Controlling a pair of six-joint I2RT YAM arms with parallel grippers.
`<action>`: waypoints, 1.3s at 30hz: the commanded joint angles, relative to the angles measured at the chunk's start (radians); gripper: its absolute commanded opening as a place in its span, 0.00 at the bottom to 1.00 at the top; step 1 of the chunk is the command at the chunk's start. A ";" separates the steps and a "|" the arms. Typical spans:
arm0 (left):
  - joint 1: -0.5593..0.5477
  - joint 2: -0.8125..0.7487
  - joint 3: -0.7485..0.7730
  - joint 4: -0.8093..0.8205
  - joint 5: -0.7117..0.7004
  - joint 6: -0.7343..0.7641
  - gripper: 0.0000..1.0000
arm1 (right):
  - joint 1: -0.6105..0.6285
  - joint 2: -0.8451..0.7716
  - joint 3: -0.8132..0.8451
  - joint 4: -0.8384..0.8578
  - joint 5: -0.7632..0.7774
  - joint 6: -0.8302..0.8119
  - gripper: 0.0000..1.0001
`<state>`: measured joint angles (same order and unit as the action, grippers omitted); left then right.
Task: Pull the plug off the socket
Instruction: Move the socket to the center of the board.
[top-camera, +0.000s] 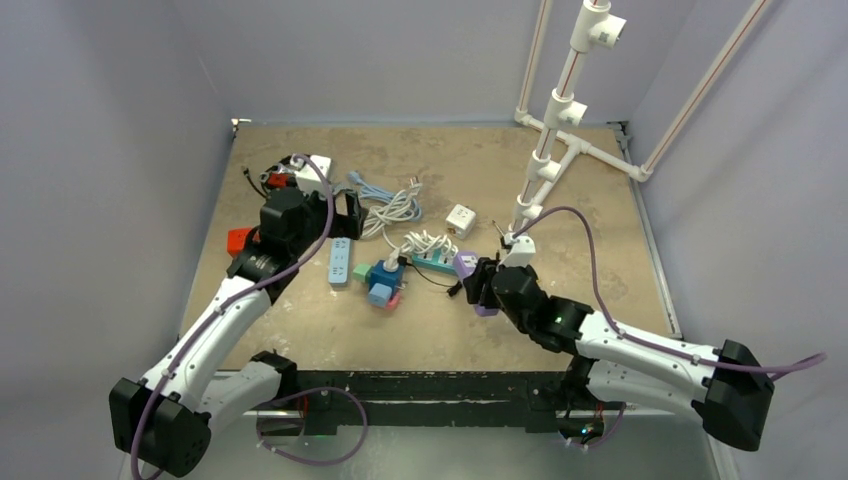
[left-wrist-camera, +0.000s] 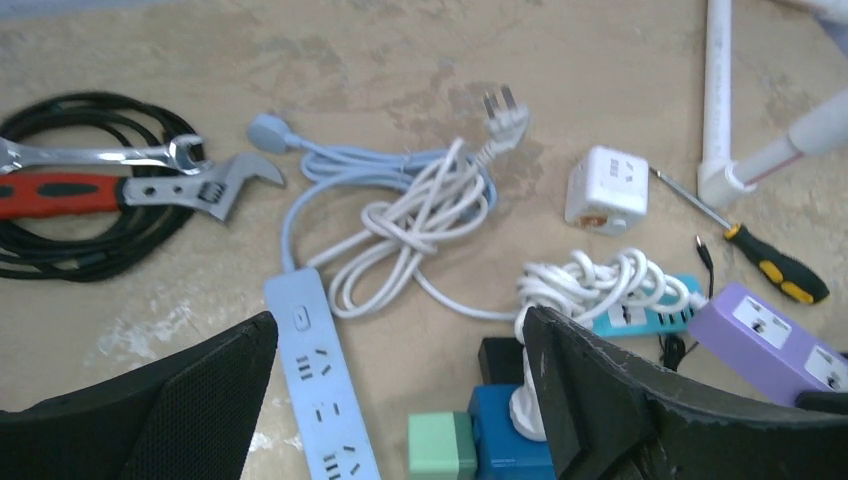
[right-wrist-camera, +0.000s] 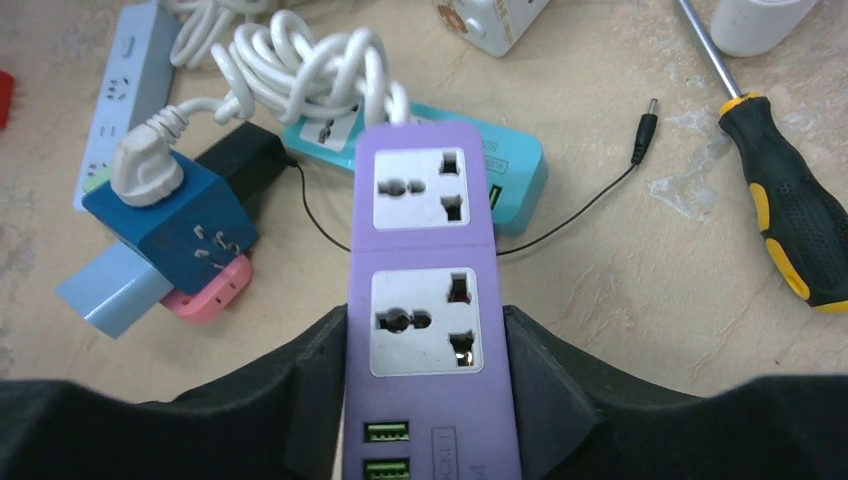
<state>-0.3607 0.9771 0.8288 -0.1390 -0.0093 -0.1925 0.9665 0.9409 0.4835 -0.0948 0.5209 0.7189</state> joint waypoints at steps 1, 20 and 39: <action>-0.017 0.016 -0.041 -0.077 0.111 -0.012 0.91 | 0.000 -0.068 -0.011 0.035 -0.001 0.051 0.67; -0.235 0.119 -0.078 -0.143 0.129 0.011 0.88 | 0.000 -0.157 -0.021 0.088 -0.071 -0.084 0.99; -0.338 0.218 -0.069 -0.197 -0.013 -0.056 0.86 | 0.000 -0.118 -0.004 0.193 -0.154 -0.178 0.98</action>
<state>-0.6964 1.1973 0.7410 -0.3626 -0.0071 -0.2283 0.9665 0.7750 0.4335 0.0246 0.3958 0.6067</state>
